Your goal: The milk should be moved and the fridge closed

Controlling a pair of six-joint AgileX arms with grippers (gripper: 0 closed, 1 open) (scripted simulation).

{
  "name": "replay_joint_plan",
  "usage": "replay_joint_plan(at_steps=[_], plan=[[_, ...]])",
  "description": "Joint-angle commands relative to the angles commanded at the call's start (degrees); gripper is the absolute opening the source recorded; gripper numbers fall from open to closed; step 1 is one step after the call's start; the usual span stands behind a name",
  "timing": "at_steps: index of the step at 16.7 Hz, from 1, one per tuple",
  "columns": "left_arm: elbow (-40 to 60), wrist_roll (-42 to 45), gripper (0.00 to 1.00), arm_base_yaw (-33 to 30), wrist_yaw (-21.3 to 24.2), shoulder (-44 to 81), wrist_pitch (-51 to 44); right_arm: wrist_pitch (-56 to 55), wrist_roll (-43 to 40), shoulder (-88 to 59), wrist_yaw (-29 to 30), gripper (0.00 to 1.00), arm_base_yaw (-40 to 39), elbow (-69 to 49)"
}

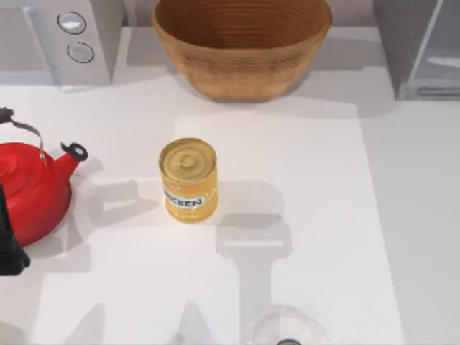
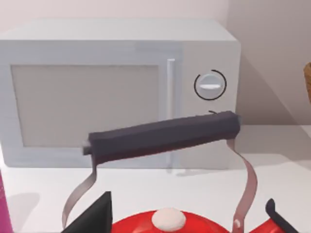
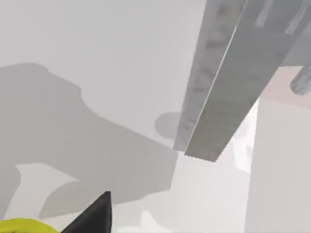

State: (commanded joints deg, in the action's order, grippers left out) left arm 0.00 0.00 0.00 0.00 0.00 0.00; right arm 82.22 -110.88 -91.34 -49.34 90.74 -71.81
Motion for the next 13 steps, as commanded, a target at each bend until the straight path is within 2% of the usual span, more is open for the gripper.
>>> replay_joint_plan(at_steps=[5, 13], plan=[[0.00, 0.00, 1.00, 0.00, 0.00, 0.00, 0.00, 1.35, -4.58, -11.53, -4.45, 1.00, 12.00, -3.74], [0.00, 0.00, 1.00, 0.00, 0.00, 0.00, 0.00, 1.42, -4.81, -12.23, -5.02, 1.00, 12.83, -3.95]])
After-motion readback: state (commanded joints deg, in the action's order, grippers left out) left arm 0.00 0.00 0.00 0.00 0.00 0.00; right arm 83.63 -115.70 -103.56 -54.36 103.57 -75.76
